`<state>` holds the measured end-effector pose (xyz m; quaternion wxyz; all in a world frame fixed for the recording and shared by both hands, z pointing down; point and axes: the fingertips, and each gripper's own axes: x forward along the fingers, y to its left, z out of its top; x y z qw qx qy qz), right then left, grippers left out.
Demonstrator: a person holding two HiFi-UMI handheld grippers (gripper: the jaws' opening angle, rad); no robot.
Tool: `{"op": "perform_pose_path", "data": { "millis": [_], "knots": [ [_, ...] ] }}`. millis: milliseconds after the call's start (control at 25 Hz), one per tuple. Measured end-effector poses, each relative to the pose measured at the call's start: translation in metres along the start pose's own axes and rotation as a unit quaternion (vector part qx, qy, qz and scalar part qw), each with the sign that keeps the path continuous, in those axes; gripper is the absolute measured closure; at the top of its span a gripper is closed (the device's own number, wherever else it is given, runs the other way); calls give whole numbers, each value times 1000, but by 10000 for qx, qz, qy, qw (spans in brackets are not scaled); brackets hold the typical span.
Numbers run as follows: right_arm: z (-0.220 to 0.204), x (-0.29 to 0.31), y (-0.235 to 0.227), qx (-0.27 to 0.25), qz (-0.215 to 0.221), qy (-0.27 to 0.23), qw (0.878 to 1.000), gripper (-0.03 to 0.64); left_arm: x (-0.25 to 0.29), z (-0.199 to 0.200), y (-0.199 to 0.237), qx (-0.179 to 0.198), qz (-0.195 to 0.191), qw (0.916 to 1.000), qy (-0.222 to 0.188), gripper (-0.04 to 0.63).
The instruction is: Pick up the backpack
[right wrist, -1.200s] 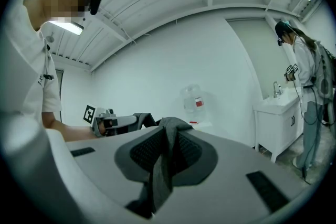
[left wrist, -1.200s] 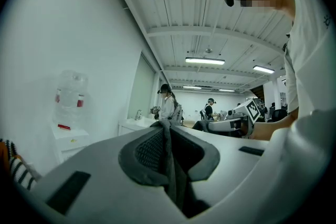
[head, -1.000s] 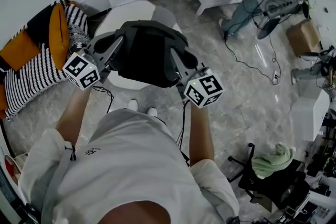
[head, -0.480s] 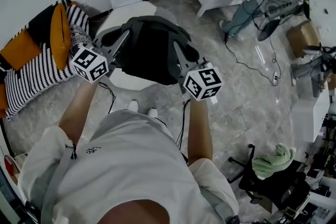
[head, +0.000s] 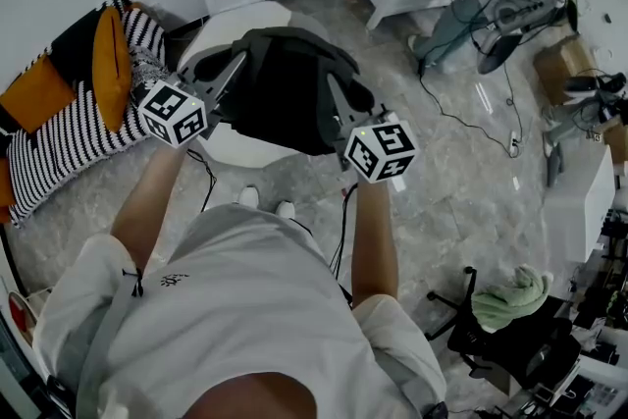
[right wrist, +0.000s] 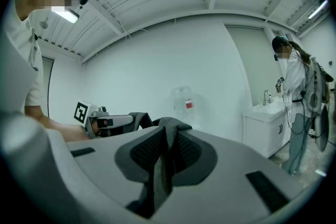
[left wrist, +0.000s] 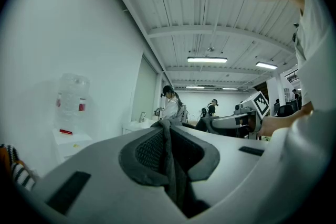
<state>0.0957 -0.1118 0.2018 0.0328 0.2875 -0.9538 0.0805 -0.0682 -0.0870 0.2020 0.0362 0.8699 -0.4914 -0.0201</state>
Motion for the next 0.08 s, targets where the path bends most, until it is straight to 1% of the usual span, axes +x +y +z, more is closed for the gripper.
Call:
{"op": "perform_pose_path", "data": {
  "millis": [80],
  "knots": [
    [-1, 2, -1, 14, -7, 2, 10000, 572, 1, 0, 2, -7, -13, 10000, 1, 561]
  ]
}}
